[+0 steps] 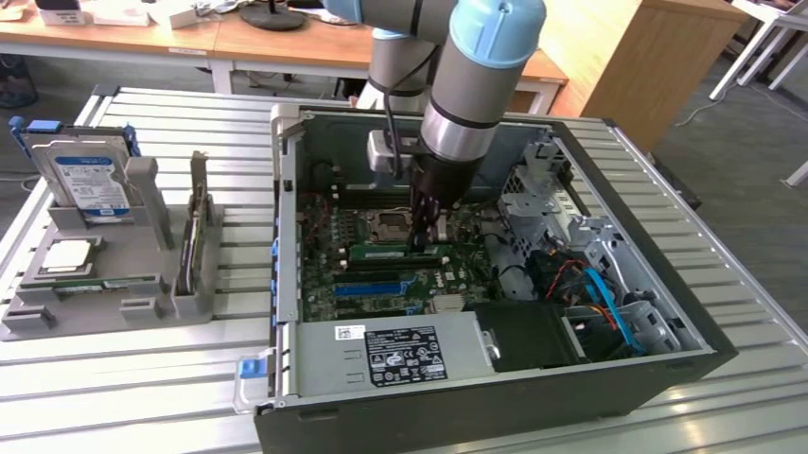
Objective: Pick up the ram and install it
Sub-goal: 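Insert the ram into the slot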
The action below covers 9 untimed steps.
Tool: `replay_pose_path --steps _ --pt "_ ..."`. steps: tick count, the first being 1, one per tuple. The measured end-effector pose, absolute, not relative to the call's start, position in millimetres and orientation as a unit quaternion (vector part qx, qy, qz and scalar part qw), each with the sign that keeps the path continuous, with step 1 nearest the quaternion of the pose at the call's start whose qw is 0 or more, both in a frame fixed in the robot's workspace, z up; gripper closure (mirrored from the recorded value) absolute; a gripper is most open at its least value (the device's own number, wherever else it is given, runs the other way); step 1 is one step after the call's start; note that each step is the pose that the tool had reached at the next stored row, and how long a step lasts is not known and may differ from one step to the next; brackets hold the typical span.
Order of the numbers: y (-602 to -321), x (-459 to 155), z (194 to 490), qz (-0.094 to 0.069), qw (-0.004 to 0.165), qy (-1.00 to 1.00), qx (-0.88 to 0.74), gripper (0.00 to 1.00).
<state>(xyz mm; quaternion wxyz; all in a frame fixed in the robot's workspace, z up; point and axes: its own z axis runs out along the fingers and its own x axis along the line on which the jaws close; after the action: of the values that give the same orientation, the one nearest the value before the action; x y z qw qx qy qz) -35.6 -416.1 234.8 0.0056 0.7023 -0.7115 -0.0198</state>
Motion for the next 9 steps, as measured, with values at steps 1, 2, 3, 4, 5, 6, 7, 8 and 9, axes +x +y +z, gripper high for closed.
replay_pose_path --steps 1,2,3,4,5,6,7,8,9 --pt "-416.1 -35.6 234.7 -0.02 0.006 -0.712 0.702 0.88" --pt "-416.1 -35.6 234.7 -0.02 0.006 -0.712 0.702 0.88" --pt "-416.1 -35.6 234.7 -0.02 0.006 -0.712 0.702 0.88" --pt "-416.0 -35.6 234.6 -0.02 0.006 -0.712 0.702 0.88" --pt "-416.0 -35.6 234.6 -0.02 0.006 -0.712 0.702 0.88" --pt "-416.0 -35.6 234.6 -0.02 0.006 -0.712 0.702 0.88" --pt "-416.0 -35.6 234.4 -0.02 0.006 -0.712 0.702 0.88" --pt "-416.0 -35.6 233.8 -0.02 0.006 -0.712 0.702 0.88" --pt "-416.1 -35.6 233.5 -0.02 0.006 -0.712 0.702 0.88"
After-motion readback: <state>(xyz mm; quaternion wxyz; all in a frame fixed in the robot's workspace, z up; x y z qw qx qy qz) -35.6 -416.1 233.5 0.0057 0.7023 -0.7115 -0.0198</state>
